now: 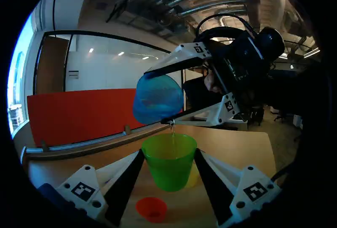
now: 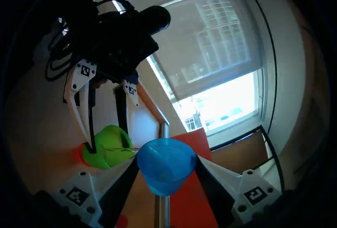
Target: Pour water
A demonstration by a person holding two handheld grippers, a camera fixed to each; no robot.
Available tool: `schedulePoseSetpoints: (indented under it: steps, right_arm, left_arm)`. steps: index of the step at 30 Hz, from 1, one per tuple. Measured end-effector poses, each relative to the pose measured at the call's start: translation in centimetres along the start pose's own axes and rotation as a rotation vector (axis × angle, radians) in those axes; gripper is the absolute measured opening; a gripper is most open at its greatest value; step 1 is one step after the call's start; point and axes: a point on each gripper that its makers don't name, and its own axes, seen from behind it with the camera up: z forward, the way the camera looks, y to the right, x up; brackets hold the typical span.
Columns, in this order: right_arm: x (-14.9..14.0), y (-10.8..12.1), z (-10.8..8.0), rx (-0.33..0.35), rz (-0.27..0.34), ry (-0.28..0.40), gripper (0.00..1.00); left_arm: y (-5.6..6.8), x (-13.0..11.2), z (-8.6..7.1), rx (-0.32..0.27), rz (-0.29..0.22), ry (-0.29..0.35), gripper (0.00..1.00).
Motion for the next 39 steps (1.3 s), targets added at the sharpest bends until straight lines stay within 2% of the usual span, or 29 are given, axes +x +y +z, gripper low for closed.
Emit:
schedulePoseSetpoints:
  steps: [39]
  right_arm:
    - [-0.09,0.10,0.07,-0.007,-0.063,-0.007,0.93]
  left_arm:
    - [0.11,0.00,-0.05,-0.005,0.000,0.003,0.86]
